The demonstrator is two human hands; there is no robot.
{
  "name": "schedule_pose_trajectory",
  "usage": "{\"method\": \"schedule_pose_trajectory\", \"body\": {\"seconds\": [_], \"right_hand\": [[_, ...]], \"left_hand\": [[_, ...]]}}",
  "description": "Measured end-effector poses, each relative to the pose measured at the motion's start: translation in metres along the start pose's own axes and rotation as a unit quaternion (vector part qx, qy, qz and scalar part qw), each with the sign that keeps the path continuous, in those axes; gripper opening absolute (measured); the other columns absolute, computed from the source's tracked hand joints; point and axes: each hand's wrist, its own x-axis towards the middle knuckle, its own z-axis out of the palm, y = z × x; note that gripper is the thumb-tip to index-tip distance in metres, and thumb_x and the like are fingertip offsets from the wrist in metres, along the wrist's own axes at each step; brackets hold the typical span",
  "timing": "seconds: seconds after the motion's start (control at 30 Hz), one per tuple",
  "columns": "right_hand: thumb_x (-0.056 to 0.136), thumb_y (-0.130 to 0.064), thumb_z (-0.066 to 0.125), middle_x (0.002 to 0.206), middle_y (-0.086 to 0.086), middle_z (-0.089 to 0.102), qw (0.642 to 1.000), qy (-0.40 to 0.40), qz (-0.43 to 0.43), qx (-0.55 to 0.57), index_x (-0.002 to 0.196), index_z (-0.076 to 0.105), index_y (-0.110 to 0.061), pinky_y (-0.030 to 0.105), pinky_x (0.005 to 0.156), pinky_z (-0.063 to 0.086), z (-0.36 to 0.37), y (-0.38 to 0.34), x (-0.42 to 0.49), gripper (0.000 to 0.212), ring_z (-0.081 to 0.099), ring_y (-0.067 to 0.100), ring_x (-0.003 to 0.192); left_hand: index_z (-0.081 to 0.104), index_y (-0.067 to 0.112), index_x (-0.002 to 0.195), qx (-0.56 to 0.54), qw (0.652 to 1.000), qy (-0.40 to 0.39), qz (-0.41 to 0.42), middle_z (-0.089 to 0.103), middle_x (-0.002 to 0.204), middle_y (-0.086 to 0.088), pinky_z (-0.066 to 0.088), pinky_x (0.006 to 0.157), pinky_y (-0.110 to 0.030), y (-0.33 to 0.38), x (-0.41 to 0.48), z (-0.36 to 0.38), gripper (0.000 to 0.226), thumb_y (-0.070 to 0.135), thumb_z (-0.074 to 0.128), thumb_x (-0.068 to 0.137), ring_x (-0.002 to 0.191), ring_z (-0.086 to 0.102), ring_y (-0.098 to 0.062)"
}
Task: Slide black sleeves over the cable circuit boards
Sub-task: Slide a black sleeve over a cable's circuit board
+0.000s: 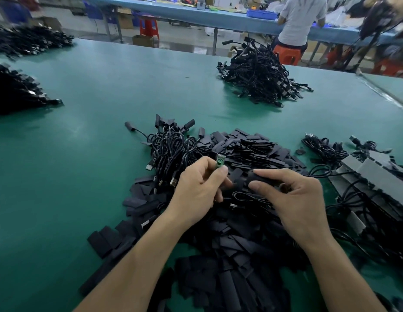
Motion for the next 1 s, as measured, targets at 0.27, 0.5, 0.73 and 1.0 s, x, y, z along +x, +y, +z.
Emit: {"method": "schedule_pose_trajectory", "body": {"seconds": [0.27, 0.5, 0.73, 1.0], "right_hand": [[0.064, -0.03, 0.082, 0.078, -0.014, 0.075, 0.999, -0.014, 0.022, 0.029, 0.088, 0.077, -0.031, 0.014, 0.066, 0.052, -0.005, 0.005, 0.001, 0.025, 0.07, 0.008, 0.069], [0.063, -0.025, 0.081, 0.072, -0.016, 0.073, 0.998, -0.058, 0.013, 0.032, 0.086, 0.077, -0.026, 0.006, 0.058, 0.043, -0.006, 0.004, 0.001, 0.023, 0.061, -0.003, 0.058], [0.063, -0.03, 0.083, 0.083, -0.013, 0.073, 0.995, -0.098, -0.017, -0.023, 0.092, 0.078, -0.03, 0.014, 0.066, 0.047, -0.01, 0.003, 0.001, 0.029, 0.064, 0.01, 0.07], [0.061, -0.033, 0.082, 0.083, -0.016, 0.073, 0.993, -0.113, -0.029, -0.031, 0.09, 0.077, -0.034, 0.01, 0.069, 0.045, -0.011, 0.006, 0.002, 0.029, 0.067, 0.005, 0.076]], "left_hand": [[0.072, 0.027, 0.08, 0.05, 0.994, -0.085, 0.043, 0.056, 0.058, 0.008, 0.039, 0.054, -0.016, 0.003, -0.003, 0.001, 0.027, 0.026, 0.057, 0.102, 0.054, 0.046, -0.004], [0.072, 0.013, 0.081, 0.064, 0.992, -0.101, 0.035, 0.048, 0.063, -0.02, 0.039, 0.057, -0.045, 0.002, -0.002, 0.001, 0.037, 0.036, 0.052, 0.102, 0.06, 0.041, -0.02], [0.07, 0.03, 0.068, 0.095, 0.99, -0.107, 0.016, 0.043, 0.06, -0.003, 0.036, 0.056, -0.03, 0.002, -0.001, 0.001, 0.037, 0.046, 0.051, 0.095, 0.056, 0.04, -0.016], [0.068, 0.004, 0.077, 0.081, 0.991, -0.105, 0.003, 0.051, 0.066, -0.029, 0.043, 0.059, -0.05, 0.006, -0.002, 0.002, 0.051, 0.048, 0.049, 0.095, 0.061, 0.043, -0.024]]}}
